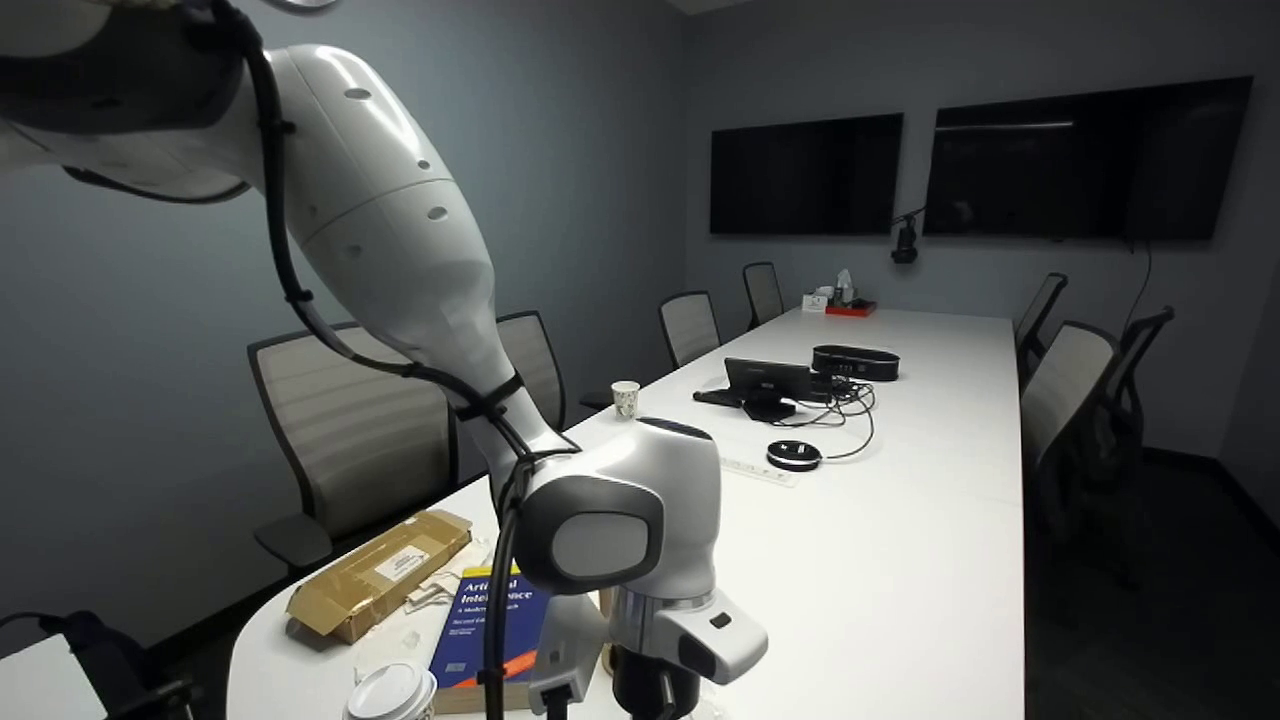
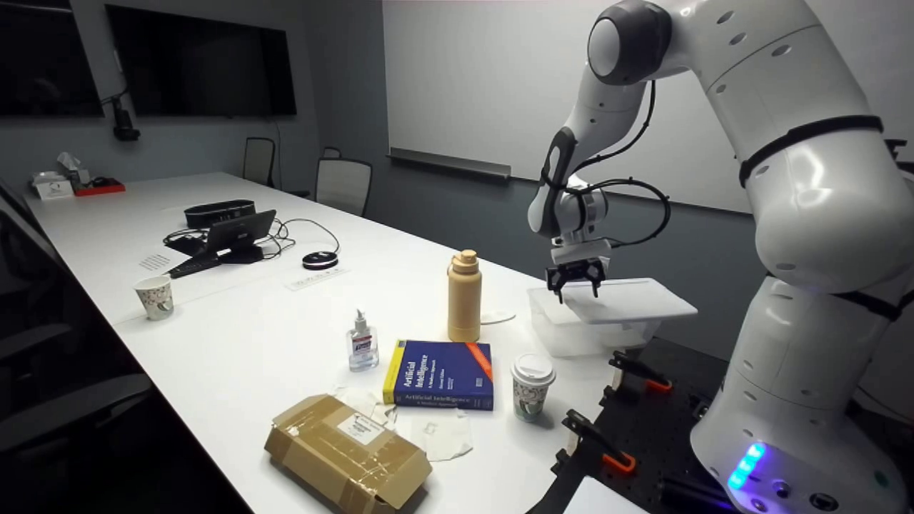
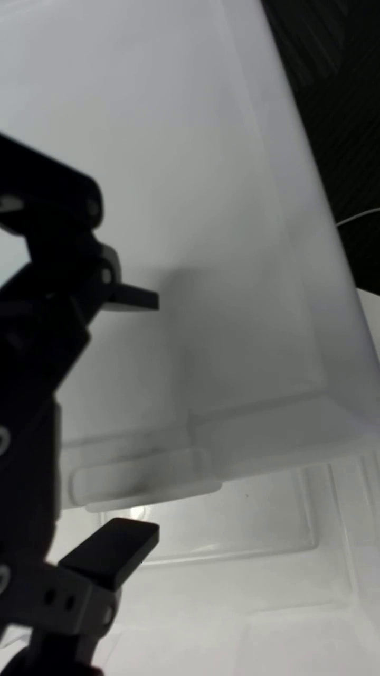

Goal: Move the lid on top of the clear container to the right.

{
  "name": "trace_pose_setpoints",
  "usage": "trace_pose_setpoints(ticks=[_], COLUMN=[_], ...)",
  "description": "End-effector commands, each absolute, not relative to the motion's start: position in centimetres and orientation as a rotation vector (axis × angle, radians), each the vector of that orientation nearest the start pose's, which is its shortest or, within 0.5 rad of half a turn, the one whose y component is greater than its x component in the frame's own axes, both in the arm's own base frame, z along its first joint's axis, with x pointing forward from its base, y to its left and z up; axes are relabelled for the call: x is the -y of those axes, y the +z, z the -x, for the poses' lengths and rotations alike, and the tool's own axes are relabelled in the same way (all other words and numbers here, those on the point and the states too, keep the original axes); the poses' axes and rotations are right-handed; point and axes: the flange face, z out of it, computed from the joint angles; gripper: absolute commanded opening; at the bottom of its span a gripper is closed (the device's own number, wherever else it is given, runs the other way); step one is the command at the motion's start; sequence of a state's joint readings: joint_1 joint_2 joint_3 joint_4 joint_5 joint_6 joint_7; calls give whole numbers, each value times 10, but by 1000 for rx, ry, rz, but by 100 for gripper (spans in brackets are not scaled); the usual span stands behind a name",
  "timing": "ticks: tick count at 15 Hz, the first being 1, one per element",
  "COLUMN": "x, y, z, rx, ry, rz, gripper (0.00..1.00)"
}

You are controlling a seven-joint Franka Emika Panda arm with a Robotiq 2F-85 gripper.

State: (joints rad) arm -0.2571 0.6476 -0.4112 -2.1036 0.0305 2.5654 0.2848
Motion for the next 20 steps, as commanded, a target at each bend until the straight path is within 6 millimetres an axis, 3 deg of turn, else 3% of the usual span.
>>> trace_pose_setpoints(ticks=[1,7,10,15,20], x=[333,275,234,160,115], y=[141,208,254,345,395], z=[-444,-477,-486,-497,-503], rx=[-1452,-1269,-1239,-1130,-1050], ry=[268,150,210,159,87], rz=[2975,2994,3030,3150,3187], gripper=[100,100,100,100,100])
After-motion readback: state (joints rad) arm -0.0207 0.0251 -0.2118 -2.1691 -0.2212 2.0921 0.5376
